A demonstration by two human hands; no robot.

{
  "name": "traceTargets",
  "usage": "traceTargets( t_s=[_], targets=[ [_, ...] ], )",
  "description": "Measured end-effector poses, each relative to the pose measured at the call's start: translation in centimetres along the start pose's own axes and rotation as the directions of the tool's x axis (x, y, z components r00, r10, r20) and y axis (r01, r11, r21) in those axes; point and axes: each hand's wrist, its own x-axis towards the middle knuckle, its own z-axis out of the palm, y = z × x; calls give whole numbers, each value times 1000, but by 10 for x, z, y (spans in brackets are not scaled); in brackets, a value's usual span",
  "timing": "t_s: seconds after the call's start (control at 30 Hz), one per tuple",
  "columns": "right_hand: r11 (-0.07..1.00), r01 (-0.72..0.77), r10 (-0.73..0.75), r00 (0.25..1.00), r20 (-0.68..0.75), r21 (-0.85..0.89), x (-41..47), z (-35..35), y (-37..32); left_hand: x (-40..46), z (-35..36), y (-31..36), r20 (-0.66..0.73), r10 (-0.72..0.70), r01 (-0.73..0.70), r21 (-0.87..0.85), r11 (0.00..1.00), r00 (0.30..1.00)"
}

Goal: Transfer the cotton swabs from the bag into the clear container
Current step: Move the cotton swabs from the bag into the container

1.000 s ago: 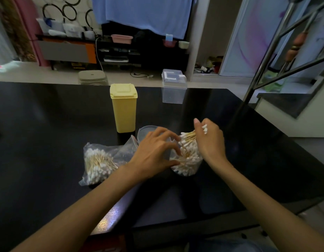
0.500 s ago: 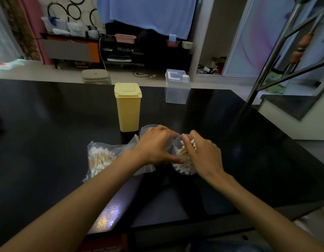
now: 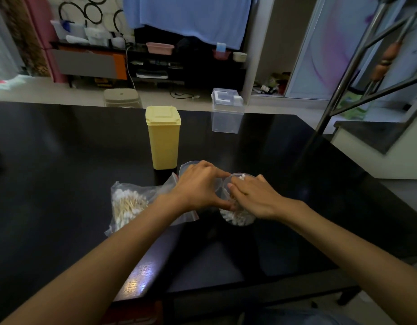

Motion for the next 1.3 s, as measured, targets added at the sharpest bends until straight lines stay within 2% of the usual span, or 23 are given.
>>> traceTargets(
  t_s=[0.13, 0.27, 0.33, 0.43, 0.57, 0.67, 0.73, 0.8, 0.97, 1.17, 1.23, 1.3],
  targets=[
    [999, 30, -28, 998, 61, -39, -2, -3, -4, -5, 2, 1, -39, 3, -4, -39, 999, 999],
    [999, -33, 26, 976, 214, 32, -5, -18, -4, -7, 5, 0, -22, -5, 3, -61, 998, 1000],
    [979, -125, 76, 956, 282, 160, -2, -26, -4, -9, 6, -2, -9, -9, 8, -81, 997, 1000],
    [864, -246, 81, 929, 361, 440, 2, -39, 1, -13, 4, -1, -12, 6, -7, -84, 996, 1000],
    [836, -188, 76, 970, 230, 515, -7, -46, 17, -18, -1, -3, -58, 50, -53, -62, 997, 997],
    [818, -104, 80, 995, 67, 566, -23, -26, 17, -22, -2, -3, -121, 117, -120, -15, 993, 986],
    [863, -13, 58, 996, -74, 504, -37, -7, 14, -26, -1, 0, -225, 222, -222, 23, 975, 949],
    [918, 50, 8, 989, -145, 393, -51, 9, 14, -32, 2, 5, -258, 303, -304, 37, 952, 917],
    [979, 117, -96, 987, -125, 166, -69, 24, 17, -44, 16, 6, -104, 377, -359, 160, 920, 920],
    [992, 127, -127, 983, -130, -13, -66, 27, 26, -48, 22, 10, -99, 378, -356, 189, 915, 921],
    [986, 151, -142, 982, -121, 71, -63, 22, 31, -46, 17, 9, -108, 375, -357, 154, 921, 921],
    [951, 143, -97, 980, -174, 273, -59, 13, 33, -43, 14, 10, -160, 322, -320, 40, 947, 933]
  ],
)
